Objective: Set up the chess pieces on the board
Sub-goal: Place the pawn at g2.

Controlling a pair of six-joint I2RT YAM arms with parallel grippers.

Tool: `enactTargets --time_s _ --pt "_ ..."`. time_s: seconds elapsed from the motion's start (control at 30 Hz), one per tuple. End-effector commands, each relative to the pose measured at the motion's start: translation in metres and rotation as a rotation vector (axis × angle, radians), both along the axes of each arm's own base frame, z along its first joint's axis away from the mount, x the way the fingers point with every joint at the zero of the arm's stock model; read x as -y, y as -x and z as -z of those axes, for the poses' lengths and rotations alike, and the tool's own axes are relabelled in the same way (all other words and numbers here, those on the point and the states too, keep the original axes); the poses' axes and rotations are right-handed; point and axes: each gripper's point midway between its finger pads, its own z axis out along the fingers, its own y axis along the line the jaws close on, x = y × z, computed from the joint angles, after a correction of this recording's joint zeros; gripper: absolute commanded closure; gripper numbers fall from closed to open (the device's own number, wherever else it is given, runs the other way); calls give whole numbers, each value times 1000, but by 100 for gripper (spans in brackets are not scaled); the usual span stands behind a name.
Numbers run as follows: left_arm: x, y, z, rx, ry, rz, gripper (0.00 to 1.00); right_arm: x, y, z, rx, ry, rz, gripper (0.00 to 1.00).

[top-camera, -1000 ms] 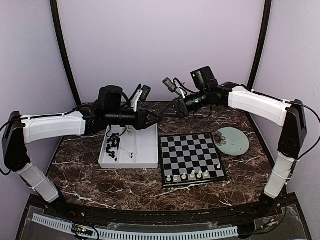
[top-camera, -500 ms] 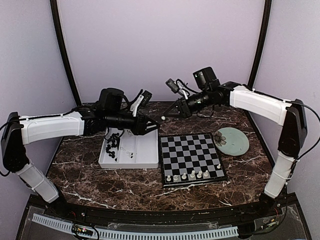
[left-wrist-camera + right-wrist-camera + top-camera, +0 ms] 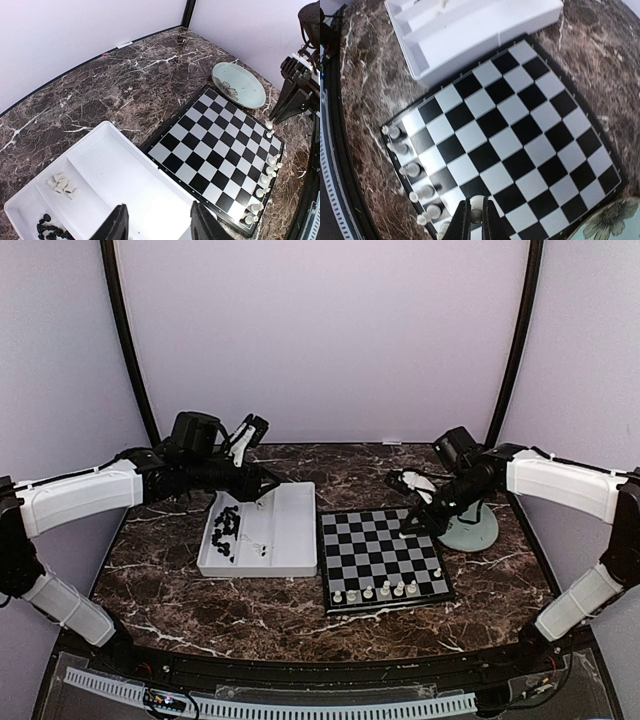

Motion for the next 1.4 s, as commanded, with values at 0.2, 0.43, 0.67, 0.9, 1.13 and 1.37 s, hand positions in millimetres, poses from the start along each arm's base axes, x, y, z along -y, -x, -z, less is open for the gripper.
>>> enactTargets --time_s 0.2,0.43,0.67,0.9,1.13,1.37 --pt "3 -5 -3 -23 18 -16 56 57 32 51 41 233 -32 91" --pt "-1 -7 2 -39 2 -51 57 59 43 74 34 248 -67 90" --pt "0 -8 3 -55 -2 -56 57 56 53 90 34 265 -94 90" --pt "2 -7 3 -69 15 -48 58 54 48 94 49 270 -77 89" --pt "3 -5 4 -82 20 -41 58 56 49 101 37 286 -73 88" --pt "5 -4 7 -93 24 -33 58 57 52 103 29 289 -82 86"
